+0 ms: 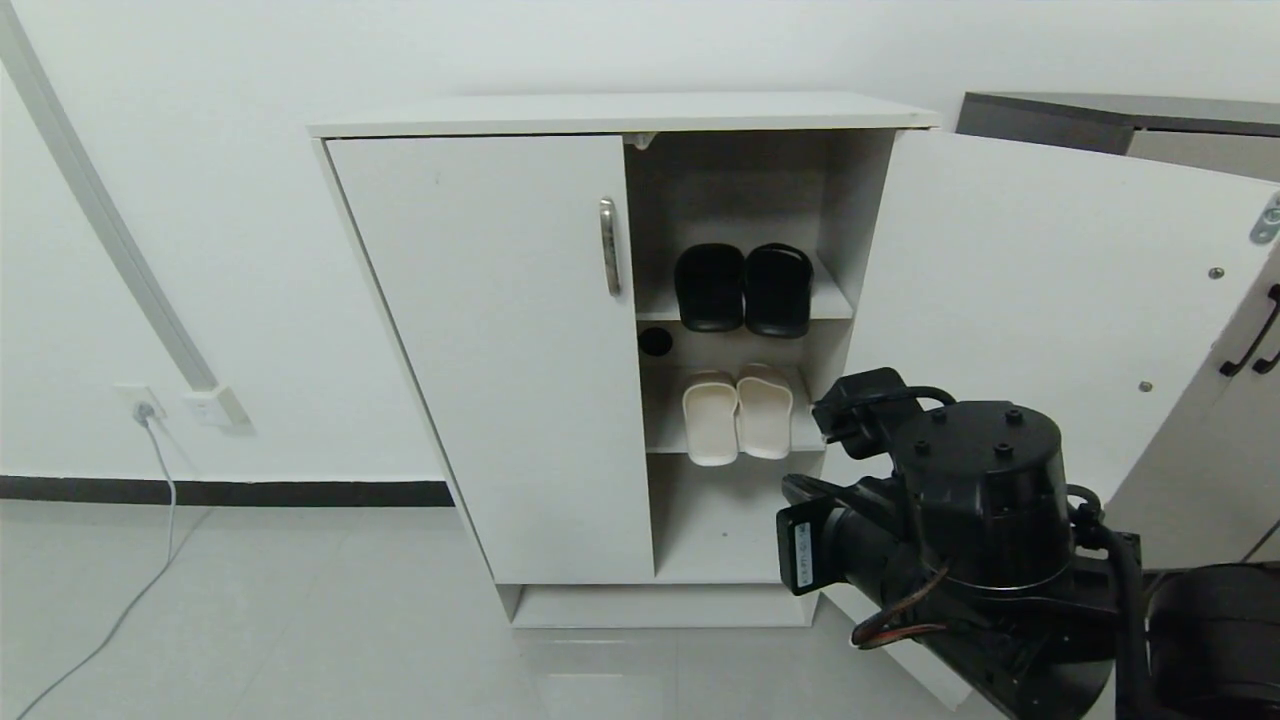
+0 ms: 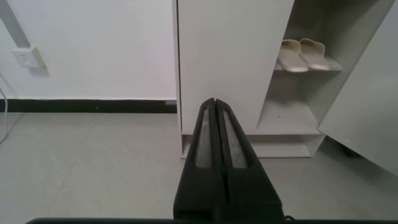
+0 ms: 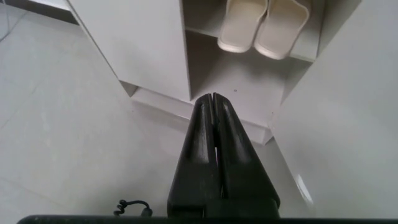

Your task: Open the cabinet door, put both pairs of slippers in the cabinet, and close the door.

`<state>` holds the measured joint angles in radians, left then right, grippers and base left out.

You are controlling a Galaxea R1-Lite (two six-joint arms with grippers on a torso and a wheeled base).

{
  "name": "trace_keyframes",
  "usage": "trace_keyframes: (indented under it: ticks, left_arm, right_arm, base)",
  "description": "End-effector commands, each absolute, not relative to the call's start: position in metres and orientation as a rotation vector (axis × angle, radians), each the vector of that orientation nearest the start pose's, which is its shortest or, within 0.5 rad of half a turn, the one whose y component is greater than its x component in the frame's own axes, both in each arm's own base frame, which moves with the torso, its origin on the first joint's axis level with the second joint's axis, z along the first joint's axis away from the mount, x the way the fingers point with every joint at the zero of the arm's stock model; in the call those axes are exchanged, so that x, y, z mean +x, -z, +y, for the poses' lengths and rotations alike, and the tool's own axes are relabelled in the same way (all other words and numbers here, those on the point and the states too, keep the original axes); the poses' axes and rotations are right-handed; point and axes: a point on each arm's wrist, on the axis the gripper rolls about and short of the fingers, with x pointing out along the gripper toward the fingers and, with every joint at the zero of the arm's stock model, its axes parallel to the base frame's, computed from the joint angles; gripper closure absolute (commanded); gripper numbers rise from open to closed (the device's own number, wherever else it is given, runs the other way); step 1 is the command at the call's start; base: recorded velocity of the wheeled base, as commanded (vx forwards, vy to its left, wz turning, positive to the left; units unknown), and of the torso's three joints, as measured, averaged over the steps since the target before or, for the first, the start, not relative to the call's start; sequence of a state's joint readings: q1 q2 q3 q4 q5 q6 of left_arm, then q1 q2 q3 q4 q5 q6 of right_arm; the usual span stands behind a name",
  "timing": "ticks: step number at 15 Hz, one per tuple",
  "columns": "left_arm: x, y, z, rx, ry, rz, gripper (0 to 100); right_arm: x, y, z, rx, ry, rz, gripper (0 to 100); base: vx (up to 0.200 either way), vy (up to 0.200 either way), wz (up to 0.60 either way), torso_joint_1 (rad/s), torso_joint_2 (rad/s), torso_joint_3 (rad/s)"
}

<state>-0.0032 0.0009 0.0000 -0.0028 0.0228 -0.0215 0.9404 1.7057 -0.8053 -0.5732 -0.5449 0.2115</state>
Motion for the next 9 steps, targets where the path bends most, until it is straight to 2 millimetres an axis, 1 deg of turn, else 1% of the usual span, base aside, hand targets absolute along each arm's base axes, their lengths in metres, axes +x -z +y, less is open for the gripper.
trace_keyframes:
  ticks: [1,9]
  left_arm:
    - [-0.0227,-0.0758,0.0006,-0.023,-0.020,-0.002,100]
    - [-0.0227,-0.0758,0.0006,-0.021,-0.020,-0.002,100]
  right_arm:
    - [0.1879,-0.1722,0.2385,-0.022,-0.364,0.290,100]
    - [0.1879,-0.1718,0.2383,-0.023,-0.361,0.290,100]
  base:
    - [0.000,0.000,0.00,0.000,0.00,0.000]
    - [0.000,0.000,0.00,0.000,0.00,0.000]
